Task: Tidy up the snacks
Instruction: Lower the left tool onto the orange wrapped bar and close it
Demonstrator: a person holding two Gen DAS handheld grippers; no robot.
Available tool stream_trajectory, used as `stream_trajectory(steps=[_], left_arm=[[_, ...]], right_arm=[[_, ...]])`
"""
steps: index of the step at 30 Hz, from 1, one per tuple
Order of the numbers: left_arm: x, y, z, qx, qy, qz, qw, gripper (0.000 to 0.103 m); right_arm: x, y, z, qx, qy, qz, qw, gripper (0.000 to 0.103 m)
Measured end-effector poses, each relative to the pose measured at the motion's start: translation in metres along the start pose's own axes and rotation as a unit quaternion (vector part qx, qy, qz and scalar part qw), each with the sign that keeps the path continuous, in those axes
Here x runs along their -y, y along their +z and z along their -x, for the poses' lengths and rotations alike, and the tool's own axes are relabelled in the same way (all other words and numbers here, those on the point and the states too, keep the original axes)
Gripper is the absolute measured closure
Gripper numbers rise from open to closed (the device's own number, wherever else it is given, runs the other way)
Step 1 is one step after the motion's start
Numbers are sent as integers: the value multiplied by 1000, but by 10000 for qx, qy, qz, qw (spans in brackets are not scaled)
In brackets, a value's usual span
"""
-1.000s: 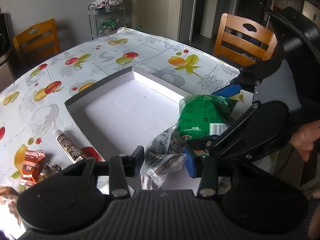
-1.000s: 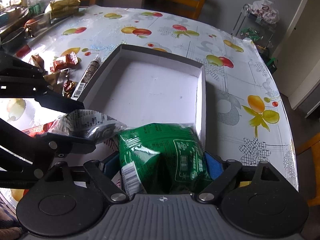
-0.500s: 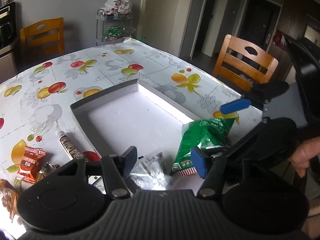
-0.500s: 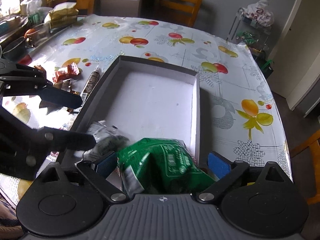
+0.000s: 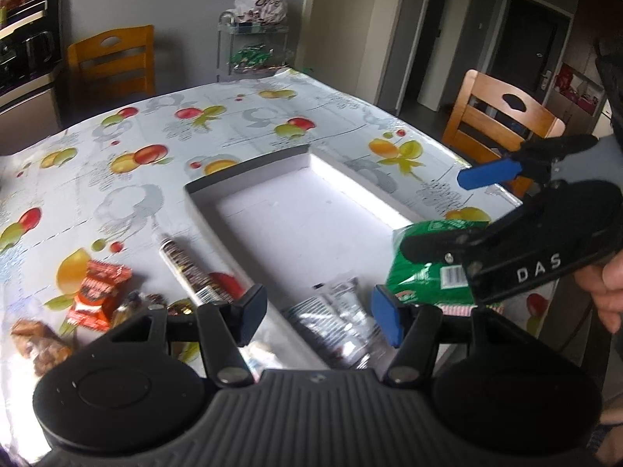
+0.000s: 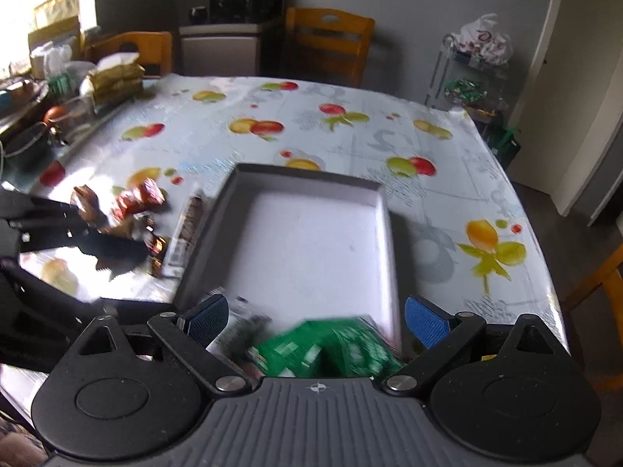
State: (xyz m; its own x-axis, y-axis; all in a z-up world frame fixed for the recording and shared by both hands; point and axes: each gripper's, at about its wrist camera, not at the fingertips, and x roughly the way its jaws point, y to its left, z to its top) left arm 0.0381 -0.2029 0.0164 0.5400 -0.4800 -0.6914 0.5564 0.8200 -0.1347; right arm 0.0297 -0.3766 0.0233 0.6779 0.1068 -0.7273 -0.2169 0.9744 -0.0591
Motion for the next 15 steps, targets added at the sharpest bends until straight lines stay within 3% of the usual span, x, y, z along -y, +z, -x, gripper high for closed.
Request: stream_trajectory(steps=[9, 15], left_arm=[[-36, -22, 24, -115, 371, 330, 9987, 44], [-51, -42, 31, -388, 490, 407, 9972, 44]], right_arm=[[-39, 20, -12, 86, 357, 275, 9989, 5], [-62, 29, -23, 72, 646, 390, 9971, 12]])
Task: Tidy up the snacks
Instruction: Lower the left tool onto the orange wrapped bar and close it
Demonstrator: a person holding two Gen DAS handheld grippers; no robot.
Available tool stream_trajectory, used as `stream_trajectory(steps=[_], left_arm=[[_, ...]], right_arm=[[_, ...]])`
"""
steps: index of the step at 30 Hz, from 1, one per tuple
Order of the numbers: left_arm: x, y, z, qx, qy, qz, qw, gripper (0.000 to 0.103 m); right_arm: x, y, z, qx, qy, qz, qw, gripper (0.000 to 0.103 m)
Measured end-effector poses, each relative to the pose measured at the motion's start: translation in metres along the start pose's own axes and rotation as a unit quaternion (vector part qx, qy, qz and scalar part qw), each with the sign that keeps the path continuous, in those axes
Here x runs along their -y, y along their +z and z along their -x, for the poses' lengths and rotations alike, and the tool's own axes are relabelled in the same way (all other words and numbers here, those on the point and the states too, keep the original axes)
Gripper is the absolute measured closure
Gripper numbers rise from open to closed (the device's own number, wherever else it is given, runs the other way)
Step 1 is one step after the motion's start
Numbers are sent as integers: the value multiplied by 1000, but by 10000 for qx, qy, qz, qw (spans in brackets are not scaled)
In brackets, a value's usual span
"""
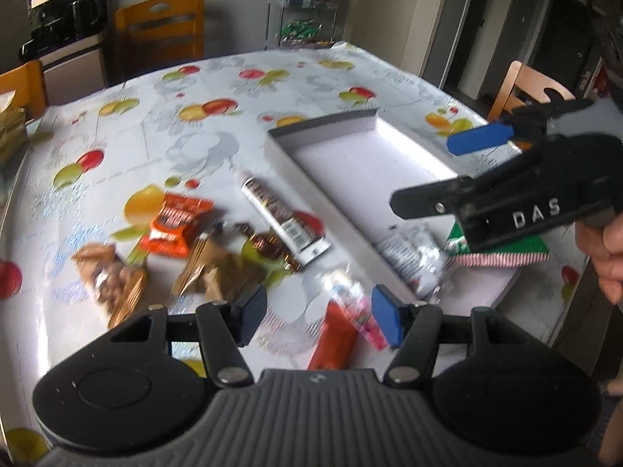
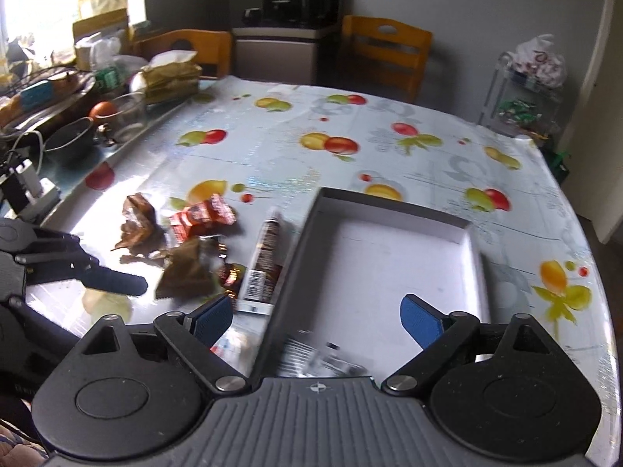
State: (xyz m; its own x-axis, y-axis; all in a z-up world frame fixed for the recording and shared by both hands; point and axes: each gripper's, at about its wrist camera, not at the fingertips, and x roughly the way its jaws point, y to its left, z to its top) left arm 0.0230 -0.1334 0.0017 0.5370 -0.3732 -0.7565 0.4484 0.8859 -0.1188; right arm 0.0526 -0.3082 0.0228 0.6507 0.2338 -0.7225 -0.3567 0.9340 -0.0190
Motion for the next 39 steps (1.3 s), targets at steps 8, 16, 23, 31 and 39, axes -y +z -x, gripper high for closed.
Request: stream_trajectory(steps=[8, 16, 23, 31, 39], left_arm=[[-12, -17, 3, -277, 90, 81, 9995, 44], [-17, -30, -2, -606, 47, 164, 9980, 44], [-21, -39, -8, -825, 15, 225, 9963, 44], [-15, -38, -15, -861, -91, 85, 9962, 43], [2, -40, -30, -811, -248, -518, 9950, 44]], right_arm=[[-29, 6, -16, -92, 509, 71, 9986, 22], [-41, 2, -36, -459, 1016, -259, 9934, 25], [-38, -3, -58, -906, 1488, -923, 9804, 25], [-39, -11, -66, -1127, 1177, -765, 9837, 33], [-37, -15, -67, -1188, 947, -556, 9868, 33]])
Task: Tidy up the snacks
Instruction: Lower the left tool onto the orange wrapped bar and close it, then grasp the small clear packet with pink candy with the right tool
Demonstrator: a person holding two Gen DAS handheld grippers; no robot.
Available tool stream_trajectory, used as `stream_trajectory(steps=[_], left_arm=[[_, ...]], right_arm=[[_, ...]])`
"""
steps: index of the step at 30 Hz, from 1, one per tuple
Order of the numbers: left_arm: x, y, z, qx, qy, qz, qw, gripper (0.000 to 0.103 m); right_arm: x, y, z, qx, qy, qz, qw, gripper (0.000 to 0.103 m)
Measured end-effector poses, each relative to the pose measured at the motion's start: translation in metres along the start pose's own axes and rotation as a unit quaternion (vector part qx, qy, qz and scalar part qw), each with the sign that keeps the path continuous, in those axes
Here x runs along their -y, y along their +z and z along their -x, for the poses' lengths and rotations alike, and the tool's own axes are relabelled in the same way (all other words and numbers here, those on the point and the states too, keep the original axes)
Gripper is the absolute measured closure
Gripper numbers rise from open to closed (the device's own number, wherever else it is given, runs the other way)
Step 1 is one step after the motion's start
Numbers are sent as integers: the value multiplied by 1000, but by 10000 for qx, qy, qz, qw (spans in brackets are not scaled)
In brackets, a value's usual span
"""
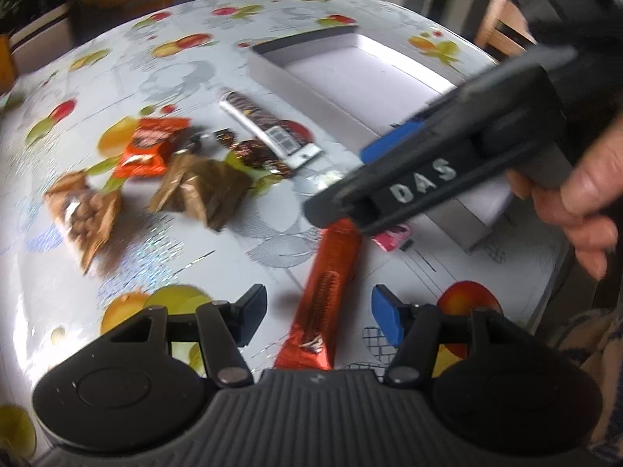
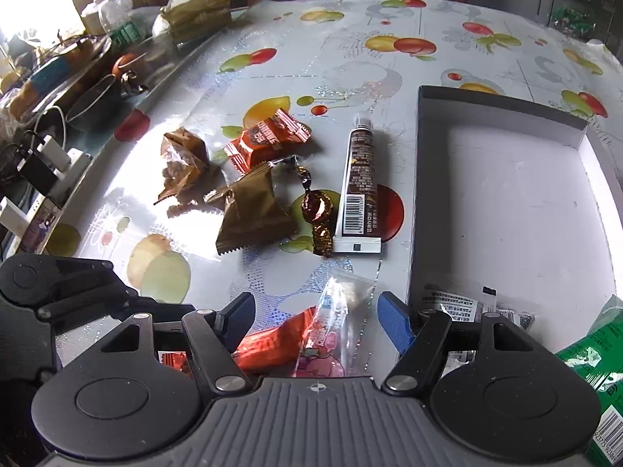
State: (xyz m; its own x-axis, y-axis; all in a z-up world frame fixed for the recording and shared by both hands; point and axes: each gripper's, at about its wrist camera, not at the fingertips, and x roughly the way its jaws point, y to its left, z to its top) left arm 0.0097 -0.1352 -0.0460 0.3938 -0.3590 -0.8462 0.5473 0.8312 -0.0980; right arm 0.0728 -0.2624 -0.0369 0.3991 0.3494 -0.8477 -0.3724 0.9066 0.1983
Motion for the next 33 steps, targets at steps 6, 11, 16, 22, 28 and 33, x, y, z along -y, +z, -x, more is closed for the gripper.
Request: stream_trajectory(steps=[6, 11, 16, 22, 28, 33], left_arm=[[13, -2, -13, 67, 97, -474, 9988, 47], [10, 0, -14, 134, 196, -507, 9984, 71], [6, -1, -11, 109, 184, -493, 9986, 81], [-8, -7, -4, 84, 414, -207, 9989, 81], [-20, -15, 4, 37, 573, 11, 9983, 81], [-23, -23, 10, 29, 591, 41, 9982, 81]], right_arm=[[0, -1, 0, -4, -131, 73, 9999, 34], [2, -2, 2, -22, -192, 59, 9998, 34], [2, -2, 1, -33, -214, 46, 9998, 34], [-2, -2, -1, -64, -222, 86, 9997, 34], [-12, -2, -7, -97, -173, 187, 9996, 34], [-18, 0, -12, -178, -71, 102, 9998, 36]])
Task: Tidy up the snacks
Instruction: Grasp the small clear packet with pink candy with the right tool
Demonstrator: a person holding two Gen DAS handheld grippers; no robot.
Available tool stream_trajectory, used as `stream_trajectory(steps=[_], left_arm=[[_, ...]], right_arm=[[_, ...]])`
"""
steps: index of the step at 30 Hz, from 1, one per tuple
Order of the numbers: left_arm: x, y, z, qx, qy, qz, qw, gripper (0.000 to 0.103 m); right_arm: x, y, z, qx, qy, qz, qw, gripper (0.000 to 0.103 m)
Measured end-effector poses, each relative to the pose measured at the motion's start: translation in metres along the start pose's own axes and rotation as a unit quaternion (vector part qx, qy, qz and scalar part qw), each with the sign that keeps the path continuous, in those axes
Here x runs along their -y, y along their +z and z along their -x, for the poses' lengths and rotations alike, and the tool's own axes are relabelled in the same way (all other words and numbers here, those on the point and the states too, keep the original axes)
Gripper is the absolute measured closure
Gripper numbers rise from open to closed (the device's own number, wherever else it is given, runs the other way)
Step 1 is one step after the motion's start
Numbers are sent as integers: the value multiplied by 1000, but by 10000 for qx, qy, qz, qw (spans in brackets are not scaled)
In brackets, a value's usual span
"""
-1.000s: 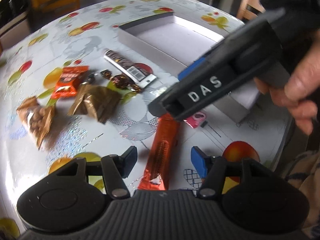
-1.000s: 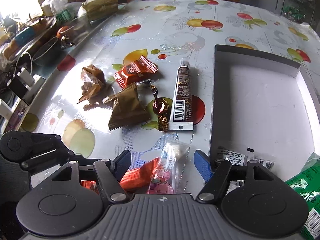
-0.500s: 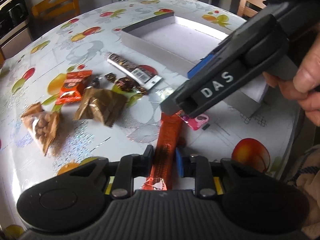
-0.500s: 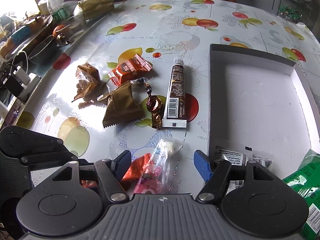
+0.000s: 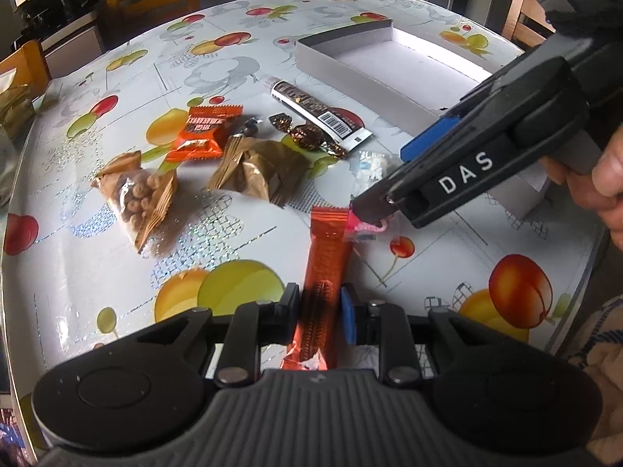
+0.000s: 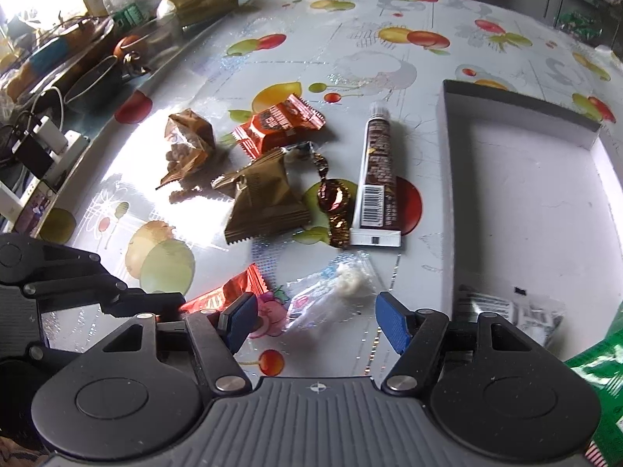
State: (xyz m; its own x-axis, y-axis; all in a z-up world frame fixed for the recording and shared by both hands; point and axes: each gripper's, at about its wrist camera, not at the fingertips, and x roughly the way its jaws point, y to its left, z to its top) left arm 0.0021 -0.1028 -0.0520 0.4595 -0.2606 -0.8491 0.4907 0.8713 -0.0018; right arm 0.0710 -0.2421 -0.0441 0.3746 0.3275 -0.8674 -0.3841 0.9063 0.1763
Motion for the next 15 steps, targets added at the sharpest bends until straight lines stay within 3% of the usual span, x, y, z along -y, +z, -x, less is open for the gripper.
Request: stream_trajectory(steps=[9, 15], left_arm=[[-7, -6, 4, -2, -62, 62, 10000, 82], [-14, -8, 5, 0, -95, 77, 9999, 82]], right_arm=[[4, 5, -9, -118, 105, -436, 9989, 35], [-6, 10, -14, -73, -38, -194, 9998, 35]])
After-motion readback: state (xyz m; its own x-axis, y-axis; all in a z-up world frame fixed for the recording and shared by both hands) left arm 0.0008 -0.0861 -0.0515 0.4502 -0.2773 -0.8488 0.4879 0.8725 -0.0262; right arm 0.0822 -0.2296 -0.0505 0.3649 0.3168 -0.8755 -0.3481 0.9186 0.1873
